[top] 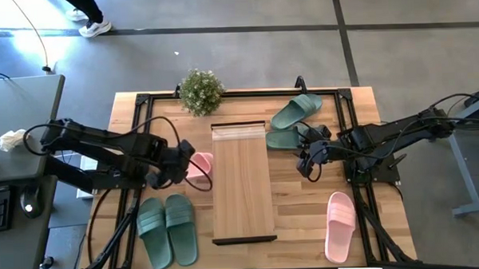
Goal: Pick and place slides into the shelf
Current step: Put the left pink slide under the shelf
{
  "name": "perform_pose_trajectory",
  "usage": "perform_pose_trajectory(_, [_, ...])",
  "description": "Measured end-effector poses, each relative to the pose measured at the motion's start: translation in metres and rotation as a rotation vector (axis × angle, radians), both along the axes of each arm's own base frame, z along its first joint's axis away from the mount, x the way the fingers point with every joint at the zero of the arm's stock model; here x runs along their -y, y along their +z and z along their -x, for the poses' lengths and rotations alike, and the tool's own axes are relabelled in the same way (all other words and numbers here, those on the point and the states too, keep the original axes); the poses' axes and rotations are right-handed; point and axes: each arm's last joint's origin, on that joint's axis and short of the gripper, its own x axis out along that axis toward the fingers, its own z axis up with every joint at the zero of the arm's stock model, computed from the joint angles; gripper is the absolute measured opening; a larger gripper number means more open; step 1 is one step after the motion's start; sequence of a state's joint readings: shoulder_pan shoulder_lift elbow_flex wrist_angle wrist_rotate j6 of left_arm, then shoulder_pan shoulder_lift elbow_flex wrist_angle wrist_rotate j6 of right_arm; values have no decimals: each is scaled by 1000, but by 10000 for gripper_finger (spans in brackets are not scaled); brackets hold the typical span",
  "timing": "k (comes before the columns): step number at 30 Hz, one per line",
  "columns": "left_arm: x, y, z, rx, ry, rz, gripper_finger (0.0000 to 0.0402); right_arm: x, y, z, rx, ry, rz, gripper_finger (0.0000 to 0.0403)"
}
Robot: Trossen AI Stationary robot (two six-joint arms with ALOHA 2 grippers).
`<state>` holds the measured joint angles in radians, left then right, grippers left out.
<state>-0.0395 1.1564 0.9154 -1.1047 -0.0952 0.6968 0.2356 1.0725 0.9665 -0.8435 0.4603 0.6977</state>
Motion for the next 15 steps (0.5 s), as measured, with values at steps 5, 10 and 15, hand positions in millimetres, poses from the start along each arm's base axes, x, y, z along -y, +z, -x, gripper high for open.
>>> perform_pose_trajectory(5, [1,-3,5,-111,-78,19,306,0,0,1,-16,18,18,128])
perform_pose_trajectory(10, [1,10,8,-154,-147,33,299,0,-1,1,-29,23,25,128])
perform_pose_trajectory(15, [2,25,6,-130,-149,32,299,0,-1,2,-35,35,34,129])
